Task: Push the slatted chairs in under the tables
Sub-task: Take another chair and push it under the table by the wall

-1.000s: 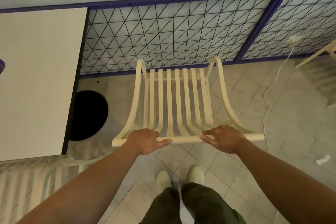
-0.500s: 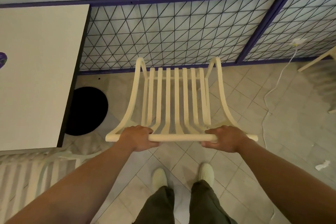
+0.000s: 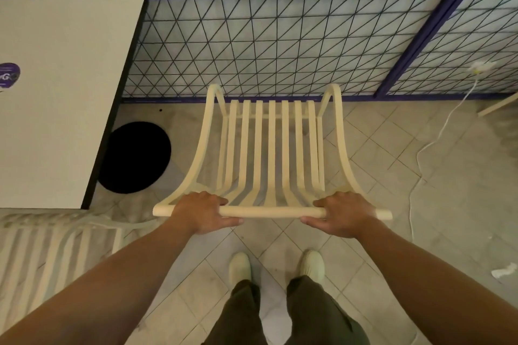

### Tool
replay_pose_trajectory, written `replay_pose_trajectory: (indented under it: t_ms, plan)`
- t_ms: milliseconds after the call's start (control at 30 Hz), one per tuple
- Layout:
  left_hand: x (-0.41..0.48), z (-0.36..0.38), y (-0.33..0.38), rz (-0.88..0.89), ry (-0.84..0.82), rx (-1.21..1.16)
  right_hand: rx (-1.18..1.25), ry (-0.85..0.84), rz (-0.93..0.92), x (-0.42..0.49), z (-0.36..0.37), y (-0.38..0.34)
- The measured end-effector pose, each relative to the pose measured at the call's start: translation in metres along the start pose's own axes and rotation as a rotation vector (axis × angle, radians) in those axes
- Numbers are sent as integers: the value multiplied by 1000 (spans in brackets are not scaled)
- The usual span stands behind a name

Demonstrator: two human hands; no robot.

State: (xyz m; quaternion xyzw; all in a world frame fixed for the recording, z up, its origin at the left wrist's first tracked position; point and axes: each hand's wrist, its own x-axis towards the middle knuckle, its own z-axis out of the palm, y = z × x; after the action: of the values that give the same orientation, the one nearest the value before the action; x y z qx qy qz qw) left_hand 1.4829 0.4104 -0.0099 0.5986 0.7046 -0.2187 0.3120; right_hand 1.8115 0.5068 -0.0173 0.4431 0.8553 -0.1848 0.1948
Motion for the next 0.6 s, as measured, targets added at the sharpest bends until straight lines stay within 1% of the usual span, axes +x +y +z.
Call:
replay_pose_trajectory:
  t_ms: [433,600]
  plan:
    - [-11,20,40,-12,68,31,-67,-18,-86,1,-15,38]
    - [-12,27,57,-50,100,-27,-73,-20,-123,3,-23,53]
